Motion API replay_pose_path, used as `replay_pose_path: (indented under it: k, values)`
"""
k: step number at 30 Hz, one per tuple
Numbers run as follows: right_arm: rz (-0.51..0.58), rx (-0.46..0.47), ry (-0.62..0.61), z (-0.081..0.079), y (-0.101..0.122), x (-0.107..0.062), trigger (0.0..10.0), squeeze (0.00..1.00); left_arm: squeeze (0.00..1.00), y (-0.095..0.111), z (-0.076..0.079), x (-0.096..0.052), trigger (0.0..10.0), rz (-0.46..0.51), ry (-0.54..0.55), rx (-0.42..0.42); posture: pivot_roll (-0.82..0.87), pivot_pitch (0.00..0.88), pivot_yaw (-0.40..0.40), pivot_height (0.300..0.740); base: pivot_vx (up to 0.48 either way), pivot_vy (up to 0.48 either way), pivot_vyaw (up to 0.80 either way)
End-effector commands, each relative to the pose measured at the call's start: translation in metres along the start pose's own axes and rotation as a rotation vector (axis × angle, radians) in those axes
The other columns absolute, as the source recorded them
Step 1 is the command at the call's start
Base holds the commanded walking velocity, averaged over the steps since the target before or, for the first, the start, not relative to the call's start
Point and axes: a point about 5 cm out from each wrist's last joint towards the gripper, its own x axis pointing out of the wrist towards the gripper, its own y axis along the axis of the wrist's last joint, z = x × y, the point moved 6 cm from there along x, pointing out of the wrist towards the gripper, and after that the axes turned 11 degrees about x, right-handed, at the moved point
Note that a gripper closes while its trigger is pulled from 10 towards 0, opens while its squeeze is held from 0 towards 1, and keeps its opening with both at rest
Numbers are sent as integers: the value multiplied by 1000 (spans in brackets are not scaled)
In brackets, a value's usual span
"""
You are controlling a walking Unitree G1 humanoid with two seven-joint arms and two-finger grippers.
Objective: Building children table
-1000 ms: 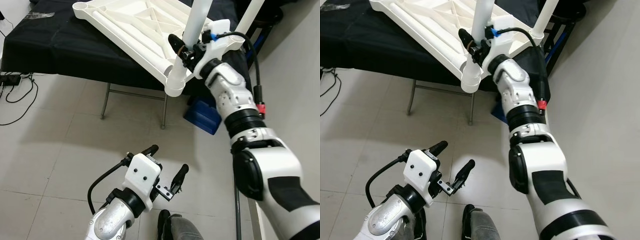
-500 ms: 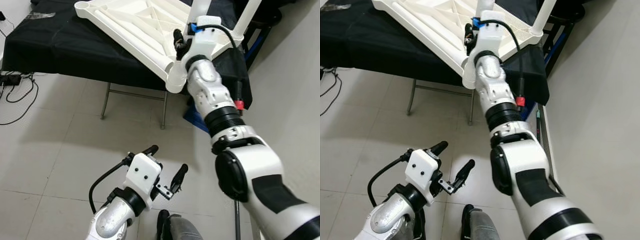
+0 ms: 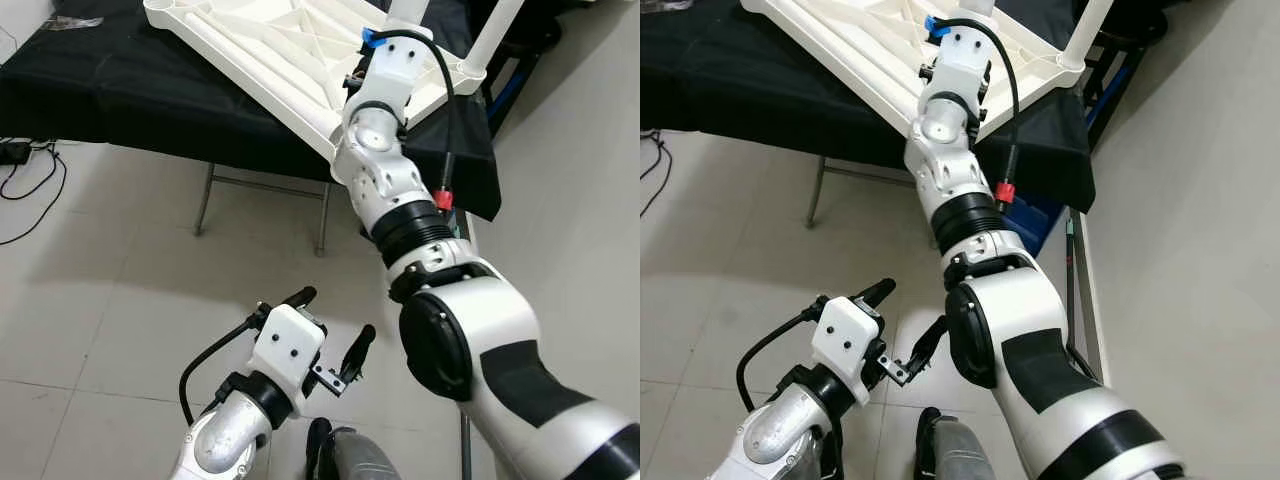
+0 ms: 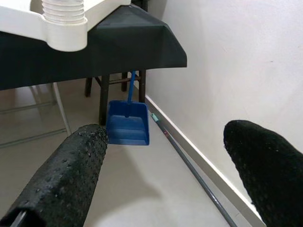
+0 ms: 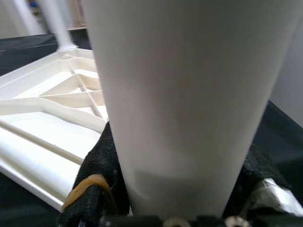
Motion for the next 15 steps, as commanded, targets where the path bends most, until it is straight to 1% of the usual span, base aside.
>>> replay_pose_path:
  k: [1,2,4,7,8,9,10,13,15]
  values:
    - [-95,38,-49,6,-21,-3,4627,0,0,-3,7,0,10000,-8,-13,-20,143,255,-192,740,0,0,0]
    - [-94,47,-23,1,-20,-4,10000,0,0,-3,7,0,10000,-7,-12,-21,143,255,-192,740,0,0,0]
    - [-81,53,9,-5,-16,-4,10000,0,0,-3,7,-1,10000,-8,-10,-23,139,252,-191,740,0,0,0]
    - [-55,58,19,-6,-10,-4,10000,0,0,-3,6,-1,10000,-9,-9,-25,139,252,-191,740,0,0,0]
    - [-49,62,21,-6,-9,-3,10000,573,0,-4,6,-1,10000,-9,-9,-26,135,252,-192,740,0,0,0]
    - [-40,63,22,-6,-8,-3,10000,1000,0,-4,6,-1,10000,-10,-9,-27,135,252,-192,740,0,0,0]
    - [-40,63,22,-6,-8,-3,10000,1000,0,-4,6,-1,10000,-10,-9,-27,135,252,-192,740,0,0,0]
    - [-23,73,61,-14,-6,-7,10000,1000,0,-5,7,0,10000,-12,-10,-29,134,250,-189,740,0,0,0]
    - [-21,74,65,-18,-6,-9,10000,1000,0,-5,7,0,10000,-13,-9,-30,134,251,-187,740,0,0,0]
